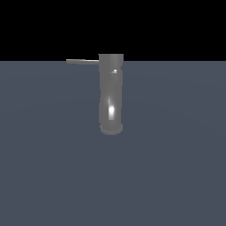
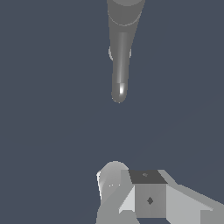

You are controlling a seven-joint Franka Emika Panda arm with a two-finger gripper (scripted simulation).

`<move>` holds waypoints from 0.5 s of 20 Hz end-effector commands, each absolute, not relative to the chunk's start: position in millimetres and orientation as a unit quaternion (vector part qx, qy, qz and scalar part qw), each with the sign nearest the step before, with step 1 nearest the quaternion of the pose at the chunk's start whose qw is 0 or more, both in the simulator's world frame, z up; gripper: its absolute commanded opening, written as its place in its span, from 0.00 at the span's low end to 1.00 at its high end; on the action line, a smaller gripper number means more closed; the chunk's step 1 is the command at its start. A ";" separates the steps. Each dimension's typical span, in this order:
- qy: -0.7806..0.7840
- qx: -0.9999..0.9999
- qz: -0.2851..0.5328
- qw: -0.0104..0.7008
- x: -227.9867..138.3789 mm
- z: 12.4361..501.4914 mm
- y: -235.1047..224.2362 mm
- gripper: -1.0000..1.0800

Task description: Turn on the faucet by rotating a designated handle.

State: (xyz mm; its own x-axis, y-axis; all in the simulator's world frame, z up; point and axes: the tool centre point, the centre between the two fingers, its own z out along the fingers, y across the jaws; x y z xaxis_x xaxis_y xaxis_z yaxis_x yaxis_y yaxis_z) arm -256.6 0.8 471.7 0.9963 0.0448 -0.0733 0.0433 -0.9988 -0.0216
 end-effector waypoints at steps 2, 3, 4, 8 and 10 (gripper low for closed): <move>-0.022 -0.999 0.037 0.010 -256.6 471.7 0.4 0.00; -0.020 -0.999 0.038 0.010 -256.4 471.6 -0.9 0.00; -0.017 -0.999 0.038 0.011 -256.3 471.3 -3.0 0.00; -0.001 -0.999 0.045 0.015 -256.1 469.6 -17.3 0.00; 0.003 -0.999 0.046 0.016 -256.6 469.1 -21.5 0.00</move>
